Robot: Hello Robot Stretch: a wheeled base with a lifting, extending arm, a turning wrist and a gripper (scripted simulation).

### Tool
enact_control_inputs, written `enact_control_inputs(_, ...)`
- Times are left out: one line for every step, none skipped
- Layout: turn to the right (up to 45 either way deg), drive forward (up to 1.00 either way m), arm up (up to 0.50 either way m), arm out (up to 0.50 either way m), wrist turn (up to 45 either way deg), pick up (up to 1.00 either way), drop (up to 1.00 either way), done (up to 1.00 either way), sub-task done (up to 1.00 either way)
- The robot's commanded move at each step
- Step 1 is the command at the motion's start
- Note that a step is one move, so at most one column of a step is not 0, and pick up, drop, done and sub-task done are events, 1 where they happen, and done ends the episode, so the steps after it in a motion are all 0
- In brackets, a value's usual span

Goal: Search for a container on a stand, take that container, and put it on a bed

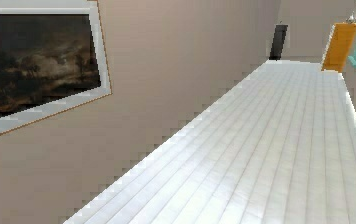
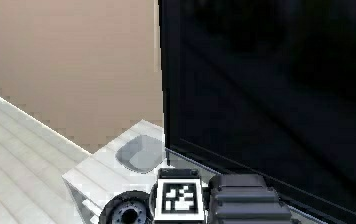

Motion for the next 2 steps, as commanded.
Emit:
enact_control_inputs(0.0,0.0,0.0,0.28,0.0,0.0,0.0,0.0,0.0)
enact_control_inputs(0.0,0.0,0.0,0.0,45.0,0.0,0.0,0.0,0.0)
